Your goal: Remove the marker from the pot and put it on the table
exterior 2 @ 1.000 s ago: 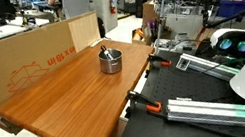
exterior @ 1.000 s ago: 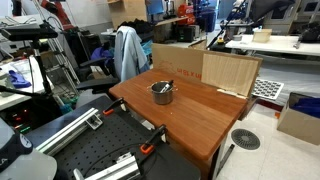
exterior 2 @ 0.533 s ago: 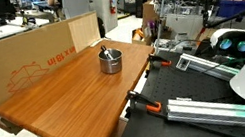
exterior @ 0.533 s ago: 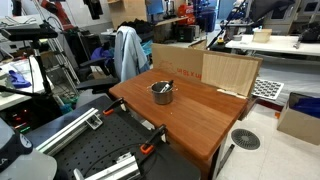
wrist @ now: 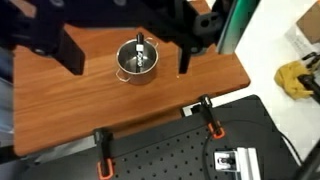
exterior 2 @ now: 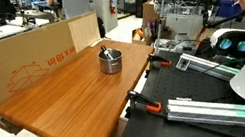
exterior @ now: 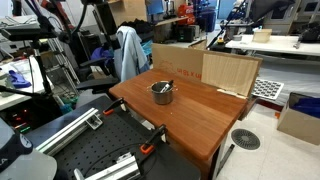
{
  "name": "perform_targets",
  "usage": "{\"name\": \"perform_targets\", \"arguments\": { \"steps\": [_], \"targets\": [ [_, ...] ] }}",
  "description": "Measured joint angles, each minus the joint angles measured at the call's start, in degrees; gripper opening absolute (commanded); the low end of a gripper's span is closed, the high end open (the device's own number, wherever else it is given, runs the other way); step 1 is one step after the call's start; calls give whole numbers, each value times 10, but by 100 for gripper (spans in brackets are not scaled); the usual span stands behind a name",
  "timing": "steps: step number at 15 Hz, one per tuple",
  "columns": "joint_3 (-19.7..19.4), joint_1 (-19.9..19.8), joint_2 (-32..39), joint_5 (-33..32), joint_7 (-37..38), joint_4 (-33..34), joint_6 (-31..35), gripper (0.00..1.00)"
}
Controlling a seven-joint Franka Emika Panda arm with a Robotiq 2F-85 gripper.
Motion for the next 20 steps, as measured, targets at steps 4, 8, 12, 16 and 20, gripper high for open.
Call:
{"name": "perform_targets", "arguments": {
  "steps": [4,8,12,16,20],
  "targets": [
    [-11,-9,71,0,0,-9,73,100],
    [-12,-20,154,-6,0,-1,128,100],
    [-12,-21,226,-35,8,19,160,100],
    [-12,-22,276,-69,40,48,176,100],
    [-23,-28,315,-83,57,64,194,100]
  ]
}}
